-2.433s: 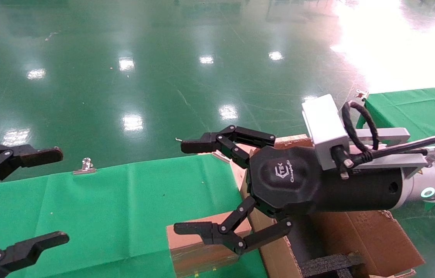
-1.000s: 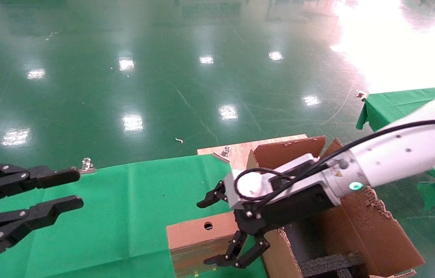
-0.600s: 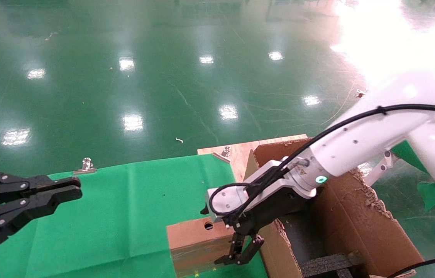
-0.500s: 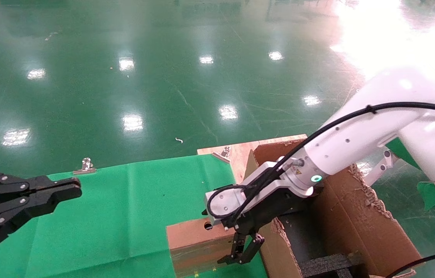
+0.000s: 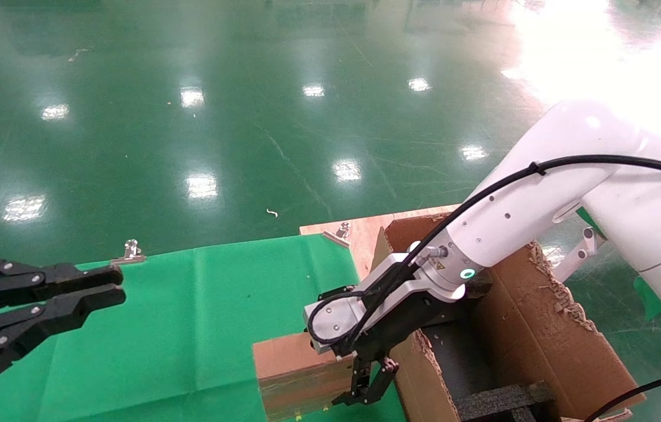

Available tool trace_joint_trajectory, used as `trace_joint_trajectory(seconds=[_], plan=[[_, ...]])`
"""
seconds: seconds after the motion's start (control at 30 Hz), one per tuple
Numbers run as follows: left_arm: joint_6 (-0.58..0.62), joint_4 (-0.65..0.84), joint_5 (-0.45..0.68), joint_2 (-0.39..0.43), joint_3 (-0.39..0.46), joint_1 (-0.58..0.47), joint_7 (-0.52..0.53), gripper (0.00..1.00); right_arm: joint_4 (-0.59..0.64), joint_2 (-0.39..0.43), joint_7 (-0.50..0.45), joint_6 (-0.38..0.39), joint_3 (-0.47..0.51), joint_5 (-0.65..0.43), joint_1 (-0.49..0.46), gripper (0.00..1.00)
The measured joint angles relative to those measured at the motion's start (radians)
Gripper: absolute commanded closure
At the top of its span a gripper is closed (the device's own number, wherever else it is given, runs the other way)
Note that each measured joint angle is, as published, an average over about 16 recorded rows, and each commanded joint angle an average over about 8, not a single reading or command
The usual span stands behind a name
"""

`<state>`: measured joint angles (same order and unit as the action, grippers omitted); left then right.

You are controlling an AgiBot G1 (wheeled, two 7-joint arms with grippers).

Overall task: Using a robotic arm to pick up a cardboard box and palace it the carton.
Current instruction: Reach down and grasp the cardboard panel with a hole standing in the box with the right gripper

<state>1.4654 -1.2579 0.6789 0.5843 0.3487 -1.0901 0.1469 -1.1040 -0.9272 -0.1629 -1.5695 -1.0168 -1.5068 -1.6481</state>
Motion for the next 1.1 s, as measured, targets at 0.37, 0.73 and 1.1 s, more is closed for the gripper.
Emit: trace_joint_trajectory(seconds=[0.37, 0.73, 1.1], plan=[[0.000, 0.000, 0.000, 0.000, 0.000, 0.000, 0.000, 0.00, -0.004, 0.005, -0.001, 0.000, 0.007, 0.001, 0.004, 1.00], [0.000, 0.000, 0.000, 0.000, 0.000, 0.000, 0.000, 0.00, -0.007, 0.008, -0.002, 0.001, 0.012, 0.002, 0.007, 1.00], [0.000, 0.000, 0.000, 0.000, 0.000, 0.000, 0.000, 0.00, -0.008, 0.010, -0.002, 0.002, 0.014, 0.002, 0.007, 1.00]])
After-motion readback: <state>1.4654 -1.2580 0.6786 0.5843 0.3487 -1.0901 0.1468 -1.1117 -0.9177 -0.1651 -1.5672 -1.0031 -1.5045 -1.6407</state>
